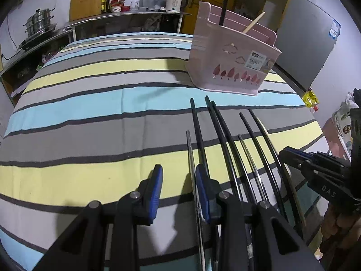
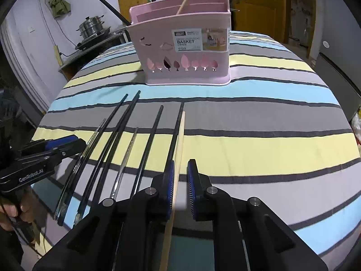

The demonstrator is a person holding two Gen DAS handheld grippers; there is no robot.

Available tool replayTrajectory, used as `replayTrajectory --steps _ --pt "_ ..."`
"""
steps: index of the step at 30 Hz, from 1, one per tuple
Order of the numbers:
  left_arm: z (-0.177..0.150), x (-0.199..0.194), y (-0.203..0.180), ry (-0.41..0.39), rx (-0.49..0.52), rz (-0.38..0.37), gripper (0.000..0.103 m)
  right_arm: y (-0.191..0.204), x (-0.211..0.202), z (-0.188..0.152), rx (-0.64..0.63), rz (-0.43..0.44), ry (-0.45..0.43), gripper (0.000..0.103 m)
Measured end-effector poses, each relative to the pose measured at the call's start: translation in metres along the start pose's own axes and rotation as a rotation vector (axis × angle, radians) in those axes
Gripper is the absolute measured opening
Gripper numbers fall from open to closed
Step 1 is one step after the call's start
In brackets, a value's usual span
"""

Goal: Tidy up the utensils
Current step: 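Move both open grippers back to the remaining chopsticks, then grasp a wooden chopstick with the right gripper while the left grasps a black chopstick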

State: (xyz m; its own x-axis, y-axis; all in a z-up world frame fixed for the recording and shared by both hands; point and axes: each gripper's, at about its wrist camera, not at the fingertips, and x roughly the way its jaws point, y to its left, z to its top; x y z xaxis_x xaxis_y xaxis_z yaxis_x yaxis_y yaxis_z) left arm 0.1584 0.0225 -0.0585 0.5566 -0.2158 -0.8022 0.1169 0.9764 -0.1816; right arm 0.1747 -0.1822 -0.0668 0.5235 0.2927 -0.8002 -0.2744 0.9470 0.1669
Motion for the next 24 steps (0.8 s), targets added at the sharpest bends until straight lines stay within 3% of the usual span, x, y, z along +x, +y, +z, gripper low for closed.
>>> replayTrajectory --steps 8,17,24 --pt "0.006 0.006 -0.002 0.011 0.02 0.019 0.032 0.001 0.006 0.004 -0.02 -0.013 0.009 0.011" --pt "0.008 0.006 0.001 0.017 0.007 0.034 0.028 -0.02 0.002 0.006 0.04 -0.013 0.015 0.011" --pt "0.025 0.02 -0.009 0.061 0.058 0.064 0.028 -0.025 0.014 0.027 0.06 -0.006 0.037 0.011"
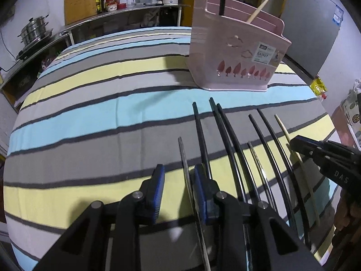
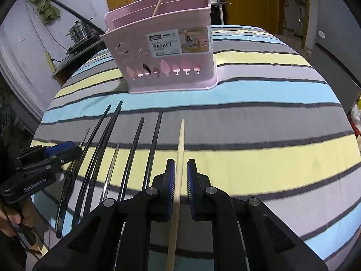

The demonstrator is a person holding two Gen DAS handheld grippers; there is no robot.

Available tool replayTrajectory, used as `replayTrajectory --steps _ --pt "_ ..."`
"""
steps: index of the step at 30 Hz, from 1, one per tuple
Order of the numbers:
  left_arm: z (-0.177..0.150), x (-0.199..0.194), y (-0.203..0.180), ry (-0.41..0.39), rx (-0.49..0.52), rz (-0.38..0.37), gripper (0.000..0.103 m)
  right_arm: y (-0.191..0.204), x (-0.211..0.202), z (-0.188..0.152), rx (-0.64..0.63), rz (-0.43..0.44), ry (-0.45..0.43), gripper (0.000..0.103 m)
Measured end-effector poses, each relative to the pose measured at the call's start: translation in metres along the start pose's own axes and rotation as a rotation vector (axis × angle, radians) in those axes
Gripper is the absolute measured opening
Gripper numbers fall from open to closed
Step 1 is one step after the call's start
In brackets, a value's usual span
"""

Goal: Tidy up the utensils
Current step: 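Grasp a wooden chopstick with the right gripper while the left grasps a black chopstick, then lift both chopsticks upright and carry them over the pink basket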

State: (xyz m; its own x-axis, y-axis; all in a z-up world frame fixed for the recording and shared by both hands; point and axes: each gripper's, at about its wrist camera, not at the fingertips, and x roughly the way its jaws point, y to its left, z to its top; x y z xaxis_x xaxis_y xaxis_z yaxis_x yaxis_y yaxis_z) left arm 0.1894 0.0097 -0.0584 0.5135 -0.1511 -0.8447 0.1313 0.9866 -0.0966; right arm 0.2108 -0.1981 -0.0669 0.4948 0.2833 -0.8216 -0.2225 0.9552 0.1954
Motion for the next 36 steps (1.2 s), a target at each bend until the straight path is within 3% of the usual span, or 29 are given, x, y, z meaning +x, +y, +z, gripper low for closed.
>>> replayTrajectory --steps 7,9,11,12,24,36 --pt "0.005 0.006 -0.009 0.001 0.054 0.032 0.027 0.002 0.014 0.018 -0.022 -0.01 0.021 0.011" --pt "0.006 0.006 -0.01 0.003 0.061 0.034 0.024 0.006 0.017 0.021 -0.039 -0.022 0.026 0.011" --pt "0.007 0.006 -0.011 0.006 0.067 0.033 0.01 0.008 0.019 0.022 -0.056 -0.035 0.028 0.006" --pt "0.008 0.007 -0.012 0.008 0.069 0.033 0.007 0.009 0.019 0.022 -0.058 -0.034 0.028 0.005" --pt "0.02 -0.011 -0.013 -0.03 0.063 -0.044 0.005 0.013 -0.002 0.029 -0.064 0.008 -0.017 0.005" --pt "0.045 -0.071 -0.009 -0.15 0.053 -0.066 0.005 0.021 -0.062 0.051 -0.077 0.015 -0.144 0.005"
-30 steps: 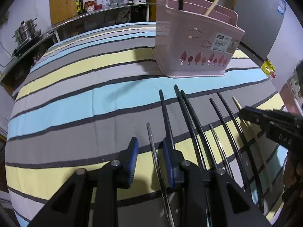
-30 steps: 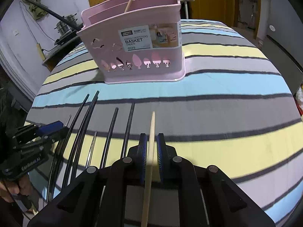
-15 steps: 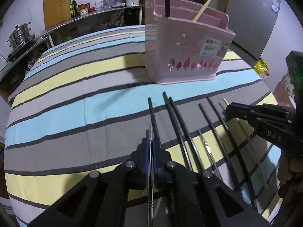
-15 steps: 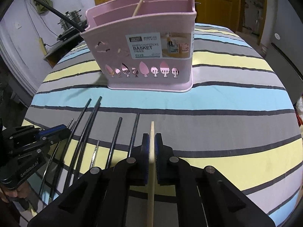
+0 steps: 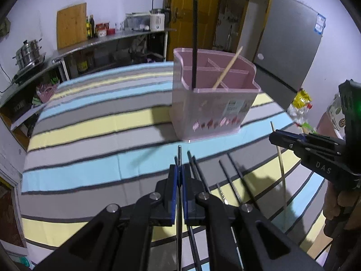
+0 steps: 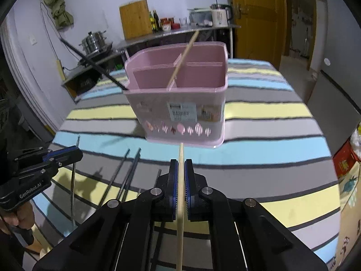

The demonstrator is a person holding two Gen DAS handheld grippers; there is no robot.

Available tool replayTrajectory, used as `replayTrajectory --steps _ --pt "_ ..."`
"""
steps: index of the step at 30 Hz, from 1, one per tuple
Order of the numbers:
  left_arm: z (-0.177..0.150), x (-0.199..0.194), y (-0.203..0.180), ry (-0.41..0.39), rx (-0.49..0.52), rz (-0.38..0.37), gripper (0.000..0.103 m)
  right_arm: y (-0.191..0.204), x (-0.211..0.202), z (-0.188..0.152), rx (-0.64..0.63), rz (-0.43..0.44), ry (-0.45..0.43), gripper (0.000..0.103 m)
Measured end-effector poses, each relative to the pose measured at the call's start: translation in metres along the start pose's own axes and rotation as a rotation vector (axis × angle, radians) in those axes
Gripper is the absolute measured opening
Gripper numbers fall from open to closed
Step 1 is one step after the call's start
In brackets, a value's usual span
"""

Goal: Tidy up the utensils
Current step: 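Lift both chopsticks upright and carry them over the pink basket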

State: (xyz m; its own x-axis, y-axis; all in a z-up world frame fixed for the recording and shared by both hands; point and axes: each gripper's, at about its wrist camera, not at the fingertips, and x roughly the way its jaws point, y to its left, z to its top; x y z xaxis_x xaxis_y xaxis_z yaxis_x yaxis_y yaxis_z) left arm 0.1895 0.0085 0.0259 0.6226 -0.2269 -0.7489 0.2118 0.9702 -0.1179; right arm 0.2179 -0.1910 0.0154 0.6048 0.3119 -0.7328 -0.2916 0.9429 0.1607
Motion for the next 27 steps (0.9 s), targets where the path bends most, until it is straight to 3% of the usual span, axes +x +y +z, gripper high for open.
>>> replayTrajectory --steps 10,27 --pt "0.019 -0.042 -0.002 -0.088 -0.002 -0.004 0.005 0.007 -0.043 0.018 -0.015 -0.011 -0.091 0.005" --pt "0.019 -0.072 -0.007 -0.12 -0.014 -0.03 0.005 0.012 -0.076 0.014 -0.015 -0.014 -0.147 0.005"
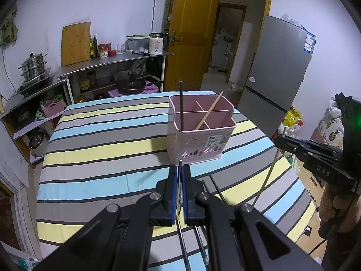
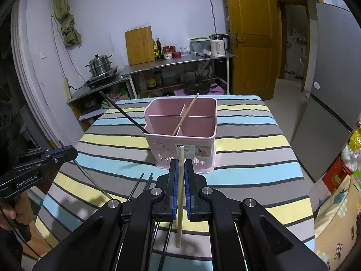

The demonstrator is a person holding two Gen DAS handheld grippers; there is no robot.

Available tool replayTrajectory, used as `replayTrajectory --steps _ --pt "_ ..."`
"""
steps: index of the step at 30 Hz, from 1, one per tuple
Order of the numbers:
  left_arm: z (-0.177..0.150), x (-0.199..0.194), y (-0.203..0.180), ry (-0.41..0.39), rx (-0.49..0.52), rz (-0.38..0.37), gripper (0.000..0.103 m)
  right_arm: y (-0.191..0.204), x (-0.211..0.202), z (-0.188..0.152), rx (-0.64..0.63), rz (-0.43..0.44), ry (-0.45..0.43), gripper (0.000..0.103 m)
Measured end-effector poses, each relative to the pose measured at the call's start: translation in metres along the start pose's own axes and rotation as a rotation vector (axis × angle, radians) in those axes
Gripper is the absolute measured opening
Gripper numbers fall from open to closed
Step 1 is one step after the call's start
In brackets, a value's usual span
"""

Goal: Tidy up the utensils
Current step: 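Lift both chopsticks upright and carry them over the pink basket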

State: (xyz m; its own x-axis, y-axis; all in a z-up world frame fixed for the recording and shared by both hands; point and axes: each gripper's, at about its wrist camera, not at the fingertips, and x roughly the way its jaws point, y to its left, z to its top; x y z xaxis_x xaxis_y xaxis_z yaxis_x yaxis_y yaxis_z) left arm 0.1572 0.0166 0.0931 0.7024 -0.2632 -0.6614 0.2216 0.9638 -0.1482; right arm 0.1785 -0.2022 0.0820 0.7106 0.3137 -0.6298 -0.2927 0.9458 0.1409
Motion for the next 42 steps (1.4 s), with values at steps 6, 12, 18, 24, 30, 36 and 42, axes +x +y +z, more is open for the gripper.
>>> replayTrajectory --steps 6,12,18,24,30,36,42 --pt "0.005 0.001 -0.008 0.007 0.002 -0.023 0.005 -0.004 0.001 0.002 0.017 0.006 -0.005 0.005" --pt "0.028 0.003 -0.016 -0.009 0.007 -0.048 0.005 -0.004 0.0 0.015 0.026 0.015 -0.028 0.005" --pt "0.065 -0.003 -0.021 -0.055 -0.008 -0.084 0.005 -0.001 -0.001 0.041 0.012 0.028 -0.075 0.005" --pt "0.107 -0.009 -0.026 -0.113 -0.003 -0.089 0.005 0.005 -0.004 0.076 0.006 0.05 -0.132 0.005" --pt "0.137 -0.003 -0.02 -0.145 -0.012 -0.083 0.005 0.007 0.001 0.108 0.021 0.061 -0.183 0.005" --pt "0.156 0.015 -0.016 -0.146 -0.008 -0.078 0.005 0.004 0.015 0.132 0.047 0.069 -0.215 0.005" --pt "0.157 0.041 -0.006 -0.126 -0.019 -0.072 0.005 0.0 0.031 0.146 0.065 0.062 -0.243 0.005"
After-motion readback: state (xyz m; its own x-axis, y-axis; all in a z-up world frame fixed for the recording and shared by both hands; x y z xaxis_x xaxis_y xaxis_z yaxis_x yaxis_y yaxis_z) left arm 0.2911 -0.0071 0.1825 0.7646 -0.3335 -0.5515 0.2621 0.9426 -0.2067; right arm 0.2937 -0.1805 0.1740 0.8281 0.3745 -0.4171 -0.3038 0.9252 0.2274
